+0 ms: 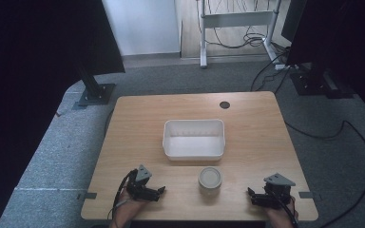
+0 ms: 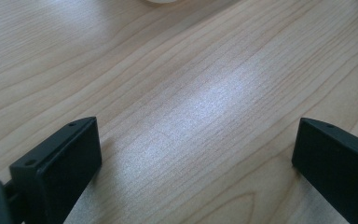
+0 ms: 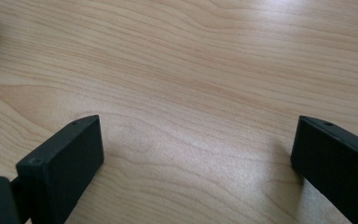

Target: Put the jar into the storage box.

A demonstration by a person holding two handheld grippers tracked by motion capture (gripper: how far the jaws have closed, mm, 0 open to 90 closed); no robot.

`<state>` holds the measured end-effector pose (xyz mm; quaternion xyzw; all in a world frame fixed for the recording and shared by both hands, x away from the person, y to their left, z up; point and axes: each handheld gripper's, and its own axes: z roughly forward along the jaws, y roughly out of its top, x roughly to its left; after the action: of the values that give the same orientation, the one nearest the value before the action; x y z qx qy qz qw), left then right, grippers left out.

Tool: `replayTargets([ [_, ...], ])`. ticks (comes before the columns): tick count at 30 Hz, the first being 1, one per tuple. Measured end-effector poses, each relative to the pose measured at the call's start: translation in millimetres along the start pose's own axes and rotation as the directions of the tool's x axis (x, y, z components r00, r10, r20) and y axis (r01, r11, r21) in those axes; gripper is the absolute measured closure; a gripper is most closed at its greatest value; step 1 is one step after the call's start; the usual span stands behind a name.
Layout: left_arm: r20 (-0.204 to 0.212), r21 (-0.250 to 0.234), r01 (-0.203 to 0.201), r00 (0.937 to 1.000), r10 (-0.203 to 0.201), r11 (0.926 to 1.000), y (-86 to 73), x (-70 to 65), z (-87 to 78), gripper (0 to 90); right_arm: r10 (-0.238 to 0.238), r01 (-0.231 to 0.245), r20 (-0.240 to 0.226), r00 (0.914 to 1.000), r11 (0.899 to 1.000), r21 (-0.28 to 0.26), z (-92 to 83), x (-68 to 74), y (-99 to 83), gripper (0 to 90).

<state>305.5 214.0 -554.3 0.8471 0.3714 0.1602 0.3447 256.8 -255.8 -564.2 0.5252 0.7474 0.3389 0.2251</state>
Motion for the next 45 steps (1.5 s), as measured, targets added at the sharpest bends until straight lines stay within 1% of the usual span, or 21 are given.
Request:
replayTargets([
  [1,0.002,0.0,-0.003,1.0,0.003,1.0,0.4,0.2,0.3,0.9,-0.001,0.001,0.0,1.0,1.0,0.002,0.1,0.0,0.2,1.9],
  [2,0.003,0.002,-0.005,1.0,0.005,1.0,1.1,0.3,0.9,0.9,-0.007,0.008,-0.009,0.9999,1.0,0.016,0.8,-1.1,2.5,1.8],
  [6,0.002,0.002,-0.005,1.0,0.005,1.0,1.5,0.3,1.3,1.0,-0.012,0.012,-0.013,0.9998,0.999,0.036,3.2,-4.0,7.0,1.8],
  [19,0.005,-0.008,-0.005,1.0,0.006,1.0,1.0,0.1,0.8,2.6,-0.007,0.008,-0.007,0.9999,0.999,0.036,4.4,-4.3,8.0,1.8],
  [32,0.007,-0.016,-0.02,0.9998,0.021,0.9997,0.8,-1.4,-0.2,5.0,-0.007,0.007,-0.006,1.0,0.999,0.035,4.5,-4.2,8.0,1.8],
  [39,0.031,-0.015,-0.039,0.9988,0.039,0.9991,2.9,-8.6,0.6,5.1,-0.006,0.006,-0.005,1.0,0.999,0.035,4.5,-4.1,8.0,1.8],
  [45,0.046,-0.029,-0.038,0.9982,0.039,0.9989,6.2,-11.8,-1.4,5.2,-0.005,0.006,-0.005,1.0,0.999,0.035,4.5,-4.0,8.1,1.8],
])
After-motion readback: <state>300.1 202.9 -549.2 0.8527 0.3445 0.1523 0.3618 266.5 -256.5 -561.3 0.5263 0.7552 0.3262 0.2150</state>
